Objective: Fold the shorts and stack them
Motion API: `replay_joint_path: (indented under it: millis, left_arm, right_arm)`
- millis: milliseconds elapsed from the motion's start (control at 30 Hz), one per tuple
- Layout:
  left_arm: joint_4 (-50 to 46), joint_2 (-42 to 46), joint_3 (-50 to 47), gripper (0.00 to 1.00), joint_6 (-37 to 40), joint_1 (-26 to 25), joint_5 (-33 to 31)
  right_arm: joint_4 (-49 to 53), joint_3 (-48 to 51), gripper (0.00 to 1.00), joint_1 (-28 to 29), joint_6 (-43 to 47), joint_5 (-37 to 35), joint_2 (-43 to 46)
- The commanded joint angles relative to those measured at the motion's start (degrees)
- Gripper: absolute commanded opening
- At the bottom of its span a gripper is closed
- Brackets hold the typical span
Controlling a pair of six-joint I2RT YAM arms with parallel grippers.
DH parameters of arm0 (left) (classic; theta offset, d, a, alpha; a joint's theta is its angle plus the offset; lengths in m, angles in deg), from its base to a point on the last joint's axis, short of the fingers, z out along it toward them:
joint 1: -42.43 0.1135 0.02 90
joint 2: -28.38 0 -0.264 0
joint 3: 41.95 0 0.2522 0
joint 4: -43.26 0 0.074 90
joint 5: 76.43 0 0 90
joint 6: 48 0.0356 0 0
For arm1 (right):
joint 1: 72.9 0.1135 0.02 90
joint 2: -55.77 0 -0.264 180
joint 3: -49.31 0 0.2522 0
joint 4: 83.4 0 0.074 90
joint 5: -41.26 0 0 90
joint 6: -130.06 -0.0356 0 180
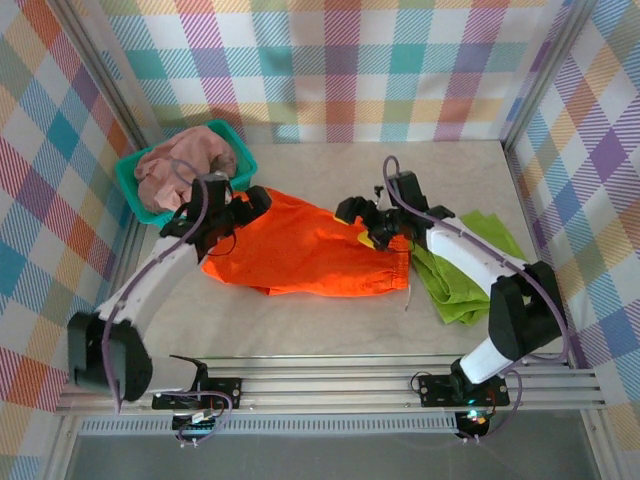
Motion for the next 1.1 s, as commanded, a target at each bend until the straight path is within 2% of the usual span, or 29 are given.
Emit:
replay_joint_path:
  millis: [0, 267, 433, 633, 800, 933, 1067]
  left_arm:
    - [3.0, -6.5, -0.7, 1.0, 1.7, 0.1, 1.4]
    - [12.5, -16.9, -5.2, 1.0, 2.0, 0.3, 0.0]
    - [13.3, -17.2, -10.8, 1.0, 1.6, 0.4, -2.3]
    - [12.0, -10.8, -22.7, 1.0, -3.2, 0.4, -4.9]
    - [8.8, -1.5, -31.5, 1.0, -8.3, 0.2, -6.9]
    - [2.8, 6.2, -29.7, 1.0, -6.1, 0.2, -8.8]
    - [-2.0, 13.5, -24.2, 1.0, -2.8, 0.2, -10.1]
  right_arm:
    - [1.6, 5.3, 0.95, -0.3, 2.4, -2.5, 1.4]
    - [1.5, 11.9, 0.96, -0.9, 3.9, -4.6, 1.4]
    - [3.0, 14.5, 0.96, -1.2, 6.0, -5.6, 0.3]
    - [1.1, 17.4, 0.96, -0.8, 7.3, -0.4, 0.0]
    - [0.2, 16.4, 0.96, 2.7, 11.7, 3.6, 0.1]
    - [1.8, 13.0, 0.97, 4.1, 14.8, 4.5, 1.2]
    - [3.0, 9.5, 0.98, 4.0, 17.5, -1.0, 5.2]
